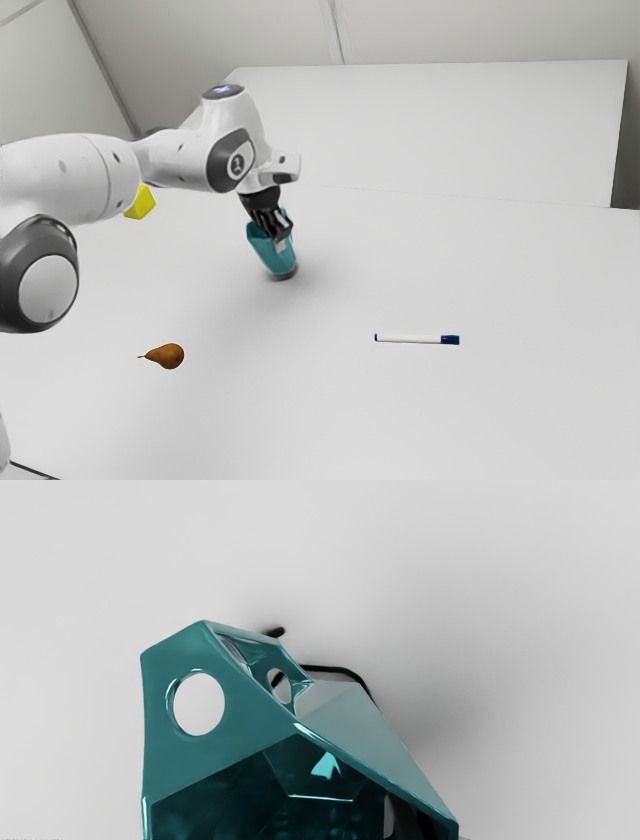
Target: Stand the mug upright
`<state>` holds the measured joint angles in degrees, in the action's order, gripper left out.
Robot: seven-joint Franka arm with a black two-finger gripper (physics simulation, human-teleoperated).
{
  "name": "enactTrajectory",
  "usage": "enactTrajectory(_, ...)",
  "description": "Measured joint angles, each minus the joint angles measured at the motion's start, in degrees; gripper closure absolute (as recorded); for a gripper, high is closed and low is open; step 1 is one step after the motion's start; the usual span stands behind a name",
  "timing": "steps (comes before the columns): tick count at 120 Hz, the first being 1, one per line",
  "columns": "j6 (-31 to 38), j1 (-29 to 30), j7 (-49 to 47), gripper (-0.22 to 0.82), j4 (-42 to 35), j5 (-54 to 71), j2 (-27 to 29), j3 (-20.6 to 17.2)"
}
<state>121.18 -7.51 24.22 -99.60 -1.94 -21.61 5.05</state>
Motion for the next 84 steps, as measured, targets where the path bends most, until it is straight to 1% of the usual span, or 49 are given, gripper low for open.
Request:
enactTrajectory(20,2.0,-0.1,-4.7,0.78,-1.6,-0.3,-1.2,0.0)
enactTrajectory(39,2.7,-0.1,-7.9,0.43,-1.3,-0.7,-1.2,0.0)
enactTrajectory(50,2.7,-0.1,-9.5,0.28,-1.1,-0.8,-0.5,0.0)
enactTrajectory(60,1.9,-0.1,-10.8,0.19,0.5,-0.8,1.6,0.0)
enactTrajectory(72,-1.0,-0.1,-12.1,0.12,4.4,-0.8,5.2,-0.1)
enactTrajectory(80,-5.2,0.0,-13.2,0.09,8.4,-0.6,7.4,-1.0)
enactTrajectory(84,-8.2,0.0,-13.8,0.07,11.9,-0.5,8.0,-1.2)
